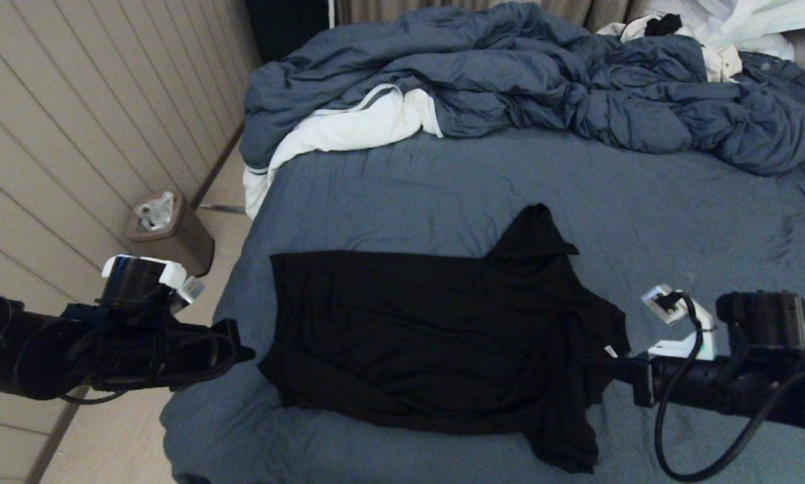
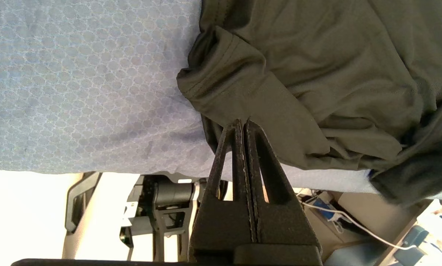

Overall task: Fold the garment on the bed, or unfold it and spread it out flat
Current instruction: Fold the black T-shirt

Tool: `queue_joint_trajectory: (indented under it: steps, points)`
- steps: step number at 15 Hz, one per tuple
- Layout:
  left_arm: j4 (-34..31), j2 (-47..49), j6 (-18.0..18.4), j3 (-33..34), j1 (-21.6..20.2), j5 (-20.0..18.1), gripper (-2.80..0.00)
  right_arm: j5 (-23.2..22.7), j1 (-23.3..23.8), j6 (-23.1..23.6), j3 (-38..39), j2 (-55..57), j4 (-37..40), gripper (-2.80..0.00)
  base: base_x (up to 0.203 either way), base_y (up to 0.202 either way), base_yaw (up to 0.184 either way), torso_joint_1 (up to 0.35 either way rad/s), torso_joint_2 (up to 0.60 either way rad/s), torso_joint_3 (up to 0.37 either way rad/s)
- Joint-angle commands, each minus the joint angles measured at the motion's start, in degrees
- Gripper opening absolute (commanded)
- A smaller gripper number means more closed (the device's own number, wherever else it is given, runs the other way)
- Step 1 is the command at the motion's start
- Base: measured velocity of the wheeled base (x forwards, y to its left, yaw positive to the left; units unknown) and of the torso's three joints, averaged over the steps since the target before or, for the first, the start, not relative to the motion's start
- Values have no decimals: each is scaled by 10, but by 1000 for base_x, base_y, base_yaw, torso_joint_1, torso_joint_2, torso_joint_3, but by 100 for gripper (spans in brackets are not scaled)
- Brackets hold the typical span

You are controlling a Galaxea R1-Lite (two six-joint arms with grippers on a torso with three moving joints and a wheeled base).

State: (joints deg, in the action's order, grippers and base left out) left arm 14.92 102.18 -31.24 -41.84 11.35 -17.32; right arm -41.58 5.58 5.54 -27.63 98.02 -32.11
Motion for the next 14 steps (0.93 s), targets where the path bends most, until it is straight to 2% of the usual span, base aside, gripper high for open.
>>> queue_joint_trajectory:
  steps: [1, 4, 11, 14]
  points:
    - [1, 0, -2, 0, 0, -1, -280, -6, 3, -10, -66, -23, 57, -280, 0, 0, 0, 0, 0, 0]
    - [1, 2, -1, 0, 0, -1, -280, -4, 2, -72, -114, -20, 59, -280, 0, 0, 0, 0, 0, 0]
    - [2, 1, -1, 1, 0, -2, -280, 0, -20, -124, -225, 57, 61, -280, 0, 0, 0, 0, 0, 0]
    - [2, -1, -1, 1, 0, -2, -280, 22, -32, -150, -279, 75, 81, -280, 0, 0, 0, 0, 0, 0]
